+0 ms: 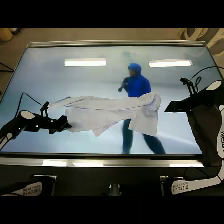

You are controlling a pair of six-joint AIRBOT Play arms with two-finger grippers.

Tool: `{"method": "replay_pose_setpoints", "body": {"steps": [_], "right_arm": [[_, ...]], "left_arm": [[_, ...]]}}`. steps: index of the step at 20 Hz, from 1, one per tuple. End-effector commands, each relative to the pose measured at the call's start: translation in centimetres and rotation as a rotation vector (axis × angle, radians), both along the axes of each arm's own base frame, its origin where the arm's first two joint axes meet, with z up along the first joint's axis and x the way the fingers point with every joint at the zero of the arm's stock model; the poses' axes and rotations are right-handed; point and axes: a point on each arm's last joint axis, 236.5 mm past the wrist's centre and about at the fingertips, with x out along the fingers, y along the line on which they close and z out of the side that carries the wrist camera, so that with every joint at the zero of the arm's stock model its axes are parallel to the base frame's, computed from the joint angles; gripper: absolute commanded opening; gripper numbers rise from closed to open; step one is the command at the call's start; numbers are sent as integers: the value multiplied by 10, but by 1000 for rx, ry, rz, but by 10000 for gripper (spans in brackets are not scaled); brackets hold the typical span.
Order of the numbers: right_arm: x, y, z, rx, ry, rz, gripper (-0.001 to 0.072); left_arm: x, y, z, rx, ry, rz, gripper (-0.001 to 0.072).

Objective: Fold the shirts.

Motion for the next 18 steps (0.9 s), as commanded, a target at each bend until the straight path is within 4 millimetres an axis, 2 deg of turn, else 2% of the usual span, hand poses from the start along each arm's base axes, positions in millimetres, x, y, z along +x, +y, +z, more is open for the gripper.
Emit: {"method": "replay_pose_setpoints", "body": {"steps": [1,3,4,7,8,9,10,11,12,13,14,15,16,17,18], "right_arm": [[25,29,-22,-37,-77,74,596],[41,39,-34,-54,-116,71,589],[48,43,-39,-46,-132,54,529],[58,56,-44,15,-151,26,474],[57,57,-47,17,-143,25,375],[55,58,-48,25,-129,23,170],[52,63,-46,45,-117,30,15],[51,70,-37,80,-131,54,15],[51,78,-20,114,-159,97,15],[53,82,7,119,-218,162,12],[59,83,47,102,-310,207,12],[67,80,102,58,-440,230,12],[72,75,165,-11,-596,237,13],[69,67,246,-116,-791,229,14],[53,58,327,-225,-987,197,15]], "left_arm": [[6,-3,8,-4,-34,6,25],[8,-3,18,-2,-65,6,24],[10,-3,23,-1,-82,6,25],[13,-2,38,4,-128,7,25],[14,-2,42,5,-142,7,25],[18,-2,49,8,-165,-1,25],[23,-1,59,11,-196,-10,25],[32,1,74,12,-233,-14,24],[44,6,95,16,-288,-11,24],[61,9,132,34,-401,-41,24],[76,9,184,63,-570,-103,23],[89,10,256,90,-767,-124,23],[92,15,335,128,-952,-105,23],[82,23,427,187,-1170,-66,23],[54,31,521,252,-1398,-12,23]]}}
